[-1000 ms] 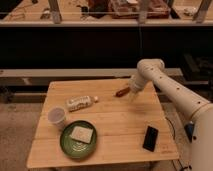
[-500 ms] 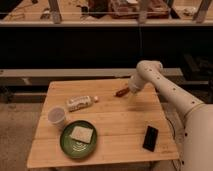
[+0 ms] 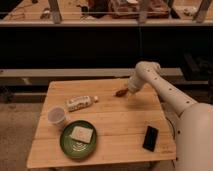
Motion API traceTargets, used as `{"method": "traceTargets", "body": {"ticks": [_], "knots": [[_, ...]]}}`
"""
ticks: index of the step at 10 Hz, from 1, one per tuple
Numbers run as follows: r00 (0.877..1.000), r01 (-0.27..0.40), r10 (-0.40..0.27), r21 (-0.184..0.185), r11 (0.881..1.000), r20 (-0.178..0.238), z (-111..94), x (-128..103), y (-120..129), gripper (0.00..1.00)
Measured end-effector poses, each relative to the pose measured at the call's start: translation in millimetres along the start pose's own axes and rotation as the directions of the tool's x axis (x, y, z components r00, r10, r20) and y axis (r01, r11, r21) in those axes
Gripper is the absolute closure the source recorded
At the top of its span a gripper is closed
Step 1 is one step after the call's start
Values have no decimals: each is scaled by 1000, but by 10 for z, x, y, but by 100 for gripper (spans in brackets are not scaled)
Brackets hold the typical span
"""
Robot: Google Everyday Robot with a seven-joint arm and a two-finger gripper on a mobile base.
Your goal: Place the pepper in the ceramic cup
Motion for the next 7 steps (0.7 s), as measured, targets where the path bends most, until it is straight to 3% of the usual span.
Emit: {"method": "traceTargets", "body": {"ticks": [3, 4, 7], "knots": [[1000, 13, -12, 26, 1000, -20, -41, -1, -36, 21], [999, 17, -15, 39, 999, -31, -60, 13, -76, 20], [998, 44, -40, 73, 996, -57, -13, -34, -509, 20]]}}
